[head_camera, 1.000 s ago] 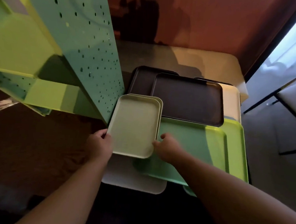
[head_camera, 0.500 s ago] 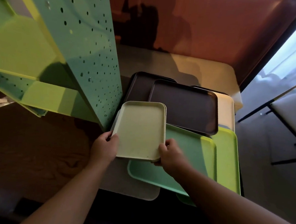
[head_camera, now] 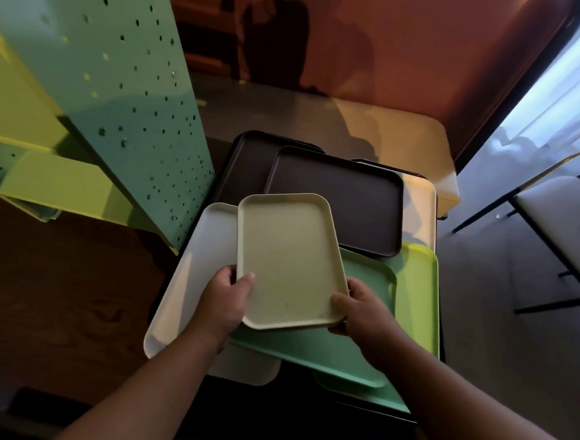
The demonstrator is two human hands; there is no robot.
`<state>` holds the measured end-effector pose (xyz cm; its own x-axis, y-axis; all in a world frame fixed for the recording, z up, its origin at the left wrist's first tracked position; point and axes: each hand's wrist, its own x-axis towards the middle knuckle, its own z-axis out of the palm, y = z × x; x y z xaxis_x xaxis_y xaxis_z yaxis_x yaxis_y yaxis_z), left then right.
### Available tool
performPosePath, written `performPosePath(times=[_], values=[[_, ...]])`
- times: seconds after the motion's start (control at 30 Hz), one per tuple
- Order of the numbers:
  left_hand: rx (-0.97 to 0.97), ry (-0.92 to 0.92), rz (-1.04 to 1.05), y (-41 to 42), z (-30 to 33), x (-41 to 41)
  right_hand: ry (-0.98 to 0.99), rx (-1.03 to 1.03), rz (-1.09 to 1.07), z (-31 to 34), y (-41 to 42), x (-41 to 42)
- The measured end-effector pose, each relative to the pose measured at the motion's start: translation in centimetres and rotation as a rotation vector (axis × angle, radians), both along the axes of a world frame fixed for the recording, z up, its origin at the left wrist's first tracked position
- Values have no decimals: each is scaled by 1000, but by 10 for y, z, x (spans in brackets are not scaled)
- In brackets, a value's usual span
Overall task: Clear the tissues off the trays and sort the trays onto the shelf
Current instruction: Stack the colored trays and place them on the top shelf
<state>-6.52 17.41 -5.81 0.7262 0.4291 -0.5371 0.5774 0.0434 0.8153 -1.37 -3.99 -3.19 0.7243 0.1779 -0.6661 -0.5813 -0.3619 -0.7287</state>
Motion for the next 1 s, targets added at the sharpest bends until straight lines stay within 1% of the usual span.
performPosePath(times=[0.1,0.17,0.2,0.27,0.33,0.43,0.5,0.57,0.63,0.67,0.7,0.73,0.8,0.83,0.9,1.0], values=[[-223,-40,159,4,1,6,-2,-25,101,5,-32,16],[-272,-28,191,14,3,11,25,-45,156,10,-49,27],[-245,-10,165,20,3,12,29,-59,157,13,-55,32],[-92,47,51,27,3,14,-11,-111,84,13,-63,42],[54,97,-115,28,6,13,-87,-190,-29,3,-68,52],[244,131,-301,22,9,11,-146,-262,-111,-10,-70,52],[384,116,-355,17,8,10,-177,-277,-122,-11,-70,46],[566,102,-365,13,9,10,-246,-315,-121,-13,-71,37],[728,126,-367,11,7,10,-315,-441,-101,-21,-76,28],[747,169,-374,11,6,10,-294,-494,-106,-25,-77,23],[711,220,-382,11,6,10,-228,-509,-128,-28,-79,18],[643,259,-386,11,7,10,-135,-480,-164,-30,-80,14],[554,286,-394,9,10,10,24,-387,-215,-33,-80,5],[548,286,-399,9,12,9,55,-352,-238,-33,-81,1],[559,291,-403,8,16,7,39,-306,-287,-31,-83,-5],[544,285,-386,8,22,2,-46,-298,-323,-24,-84,-8]])
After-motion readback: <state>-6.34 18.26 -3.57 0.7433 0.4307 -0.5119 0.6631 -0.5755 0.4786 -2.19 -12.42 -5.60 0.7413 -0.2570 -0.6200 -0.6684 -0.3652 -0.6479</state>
